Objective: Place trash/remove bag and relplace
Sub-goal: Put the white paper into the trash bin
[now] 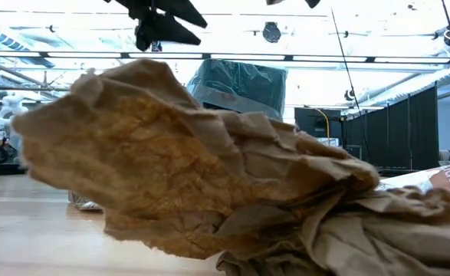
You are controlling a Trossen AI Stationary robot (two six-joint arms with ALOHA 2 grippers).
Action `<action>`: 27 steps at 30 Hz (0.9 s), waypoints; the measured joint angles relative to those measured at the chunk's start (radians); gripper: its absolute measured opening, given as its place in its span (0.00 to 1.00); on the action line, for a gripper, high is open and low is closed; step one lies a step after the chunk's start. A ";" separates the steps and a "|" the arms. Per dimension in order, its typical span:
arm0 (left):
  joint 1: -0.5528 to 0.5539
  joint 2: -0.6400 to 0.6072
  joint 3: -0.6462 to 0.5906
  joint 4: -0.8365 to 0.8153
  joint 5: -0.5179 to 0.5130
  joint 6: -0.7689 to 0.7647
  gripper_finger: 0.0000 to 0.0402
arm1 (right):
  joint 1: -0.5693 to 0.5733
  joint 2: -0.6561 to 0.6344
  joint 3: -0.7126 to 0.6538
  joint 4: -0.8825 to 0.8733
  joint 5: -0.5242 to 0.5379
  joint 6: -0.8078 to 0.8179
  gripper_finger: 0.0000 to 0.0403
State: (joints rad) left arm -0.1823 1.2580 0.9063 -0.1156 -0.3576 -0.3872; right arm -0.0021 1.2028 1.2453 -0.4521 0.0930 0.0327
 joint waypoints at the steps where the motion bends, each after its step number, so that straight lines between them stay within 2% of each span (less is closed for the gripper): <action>1: 0.003 0.001 -0.001 -0.002 0.000 0.022 0.45 | -0.019 0.008 0.000 0.027 0.013 -0.001 0.00; 6: 0.026 -0.002 -0.001 0.003 0.000 0.055 0.45 | -0.125 0.066 0.000 0.139 -0.006 0.006 0.00; 11: 0.025 -0.001 -0.001 0.003 0.001 0.055 0.45 | -0.203 0.129 0.000 0.196 -0.102 0.008 0.00; 20: 0.025 0.017 -0.001 0.004 0.001 0.055 0.45 | -0.306 0.219 0.000 0.307 -0.098 0.012 0.00; 27: 0.025 0.018 -0.001 0.002 0.001 0.055 0.45 | -0.356 0.253 0.000 0.323 -0.091 0.066 0.01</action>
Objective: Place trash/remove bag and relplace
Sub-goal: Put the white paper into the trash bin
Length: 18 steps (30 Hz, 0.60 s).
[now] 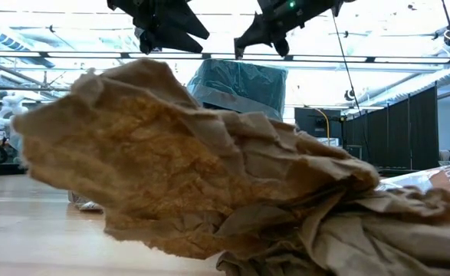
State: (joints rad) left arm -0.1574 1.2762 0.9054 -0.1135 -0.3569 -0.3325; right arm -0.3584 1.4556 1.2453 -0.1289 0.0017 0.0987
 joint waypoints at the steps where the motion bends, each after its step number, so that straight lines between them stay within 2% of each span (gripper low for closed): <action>1: 0.000 0.000 0.000 0.000 0.000 0.000 0.45 | -0.006 0.002 0.000 -0.001 0.000 0.006 0.01; 5: 0.000 0.000 0.000 0.000 0.000 0.000 0.45 | -0.026 0.003 0.000 -0.002 -0.002 0.042 0.07; 13: 0.000 0.000 0.000 0.000 0.000 0.000 0.45 | -0.035 0.003 0.000 -0.009 -0.003 0.074 0.29; 18: 0.000 0.000 0.000 0.000 0.000 0.000 0.45 | -0.022 -0.006 0.000 -0.018 -0.006 0.075 0.38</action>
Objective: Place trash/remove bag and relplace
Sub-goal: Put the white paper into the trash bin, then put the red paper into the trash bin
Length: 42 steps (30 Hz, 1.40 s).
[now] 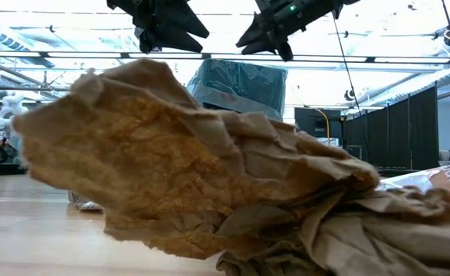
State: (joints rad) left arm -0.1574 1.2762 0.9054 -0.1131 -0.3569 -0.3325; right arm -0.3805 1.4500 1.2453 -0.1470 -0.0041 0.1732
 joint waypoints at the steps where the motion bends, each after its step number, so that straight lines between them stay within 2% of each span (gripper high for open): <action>1: 0.000 0.000 0.000 0.000 0.000 0.000 0.45 | 0.002 -0.005 0.000 -0.010 -0.002 0.006 0.39; 6: 0.000 0.000 0.000 0.000 0.000 0.000 0.45 | 0.005 -0.076 0.000 -0.089 -0.040 0.075 0.42; 16: 0.000 0.000 0.000 0.000 -0.002 -0.001 0.45 | 0.042 -0.308 0.000 -0.417 -0.051 0.205 0.39; 20: 0.010 0.000 0.000 0.000 -0.058 0.000 0.45 | 0.089 -0.372 0.000 -0.540 -0.039 0.325 0.39; 23: 0.037 0.000 0.000 -0.009 -0.060 0.000 0.45 | 0.160 -0.398 0.001 -0.650 0.022 0.424 0.39; 28: 0.074 0.000 0.000 -0.008 -0.060 0.000 0.45 | 0.344 -0.397 0.001 -0.810 0.198 0.574 0.39; 33: 0.080 0.000 0.000 -0.008 -0.049 -0.079 0.45 | 0.518 -0.367 0.001 -0.853 0.328 0.668 0.39; 38: 0.063 -0.008 0.004 0.000 0.051 -0.205 0.45 | 0.652 -0.336 0.001 -0.853 0.347 0.738 0.39; 42: -0.017 -0.036 0.096 -0.093 0.117 -0.096 0.45 | 0.770 -0.307 0.001 -0.853 0.347 0.802 0.39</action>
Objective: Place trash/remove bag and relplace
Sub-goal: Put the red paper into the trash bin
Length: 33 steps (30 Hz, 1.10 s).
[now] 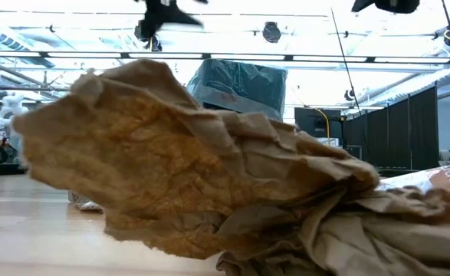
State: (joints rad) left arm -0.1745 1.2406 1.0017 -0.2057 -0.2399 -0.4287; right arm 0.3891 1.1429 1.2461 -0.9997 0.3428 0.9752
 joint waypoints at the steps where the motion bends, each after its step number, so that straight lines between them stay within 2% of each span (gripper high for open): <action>1: -0.024 -0.002 0.035 -0.074 0.018 0.040 0.45 | 0.026 0.009 0.000 0.000 0.000 0.018 0.39; 5: -0.141 0.015 0.167 -0.381 0.037 0.157 0.45 | 0.137 0.054 0.000 0.000 0.014 0.097 0.39; 9: -0.252 0.060 0.202 -0.495 0.039 0.181 0.45 | 0.239 0.109 0.000 0.001 0.067 0.187 0.39; 16: -0.353 0.204 0.204 -0.486 0.047 0.175 0.45 | 0.364 0.204 0.000 0.014 0.080 0.334 0.39; 25: -0.359 0.428 0.204 -0.400 0.155 0.273 0.45 | 0.450 0.292 0.000 0.051 0.080 0.474 0.39; 33: -0.356 0.558 0.204 -0.394 0.130 0.365 0.45 | 0.499 0.341 0.000 0.090 0.080 0.567 0.39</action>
State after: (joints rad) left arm -0.5308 1.7987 1.2060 -0.5993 -0.1098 -0.0638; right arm 0.8878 1.4838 1.2457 -0.9095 0.4225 1.5418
